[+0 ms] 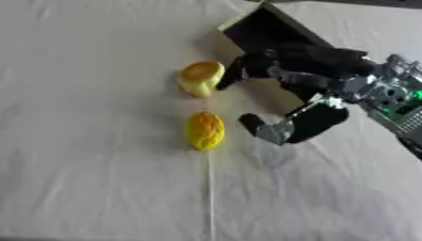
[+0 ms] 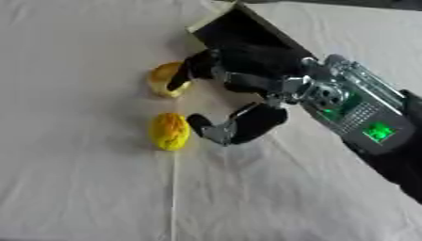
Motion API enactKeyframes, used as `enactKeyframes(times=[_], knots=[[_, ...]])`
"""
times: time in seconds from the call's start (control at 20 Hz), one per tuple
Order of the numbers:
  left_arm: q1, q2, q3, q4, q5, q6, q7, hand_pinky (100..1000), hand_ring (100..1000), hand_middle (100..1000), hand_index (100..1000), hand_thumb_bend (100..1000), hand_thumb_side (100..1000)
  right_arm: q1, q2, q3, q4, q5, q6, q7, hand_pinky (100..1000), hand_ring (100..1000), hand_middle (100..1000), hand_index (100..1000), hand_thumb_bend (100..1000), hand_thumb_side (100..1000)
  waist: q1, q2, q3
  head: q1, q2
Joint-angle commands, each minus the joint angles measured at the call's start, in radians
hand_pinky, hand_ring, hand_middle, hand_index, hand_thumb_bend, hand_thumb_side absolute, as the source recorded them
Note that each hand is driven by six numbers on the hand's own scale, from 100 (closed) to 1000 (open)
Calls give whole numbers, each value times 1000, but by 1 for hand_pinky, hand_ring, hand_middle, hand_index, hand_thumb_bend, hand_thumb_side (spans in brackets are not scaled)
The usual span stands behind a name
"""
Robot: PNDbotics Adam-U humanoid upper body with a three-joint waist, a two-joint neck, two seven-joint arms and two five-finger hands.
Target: Pick up objects on the table and place them in the box.
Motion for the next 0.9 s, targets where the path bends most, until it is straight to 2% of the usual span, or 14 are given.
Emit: enactKeyframes(times=[0.05,0.5,0.9], knots=[[-8,10,1,-16,5,2,-7,883,817,810,894,100,646,-19,21,7,-3,29,17,42,868,861,799,874,100,420,7,-19,3,-6,2],[-11,-1,-4,-16,13,8,-18,884,818,810,894,100,647,-35,102,40,126,108,-39,94,876,875,814,891,107,315,6,-13,12,-13,-1],[-7,-10,-4,-16,14,14,-22,886,818,811,894,100,650,-51,137,35,213,193,-68,31,873,873,817,892,139,270,4,-7,15,-19,-7]])
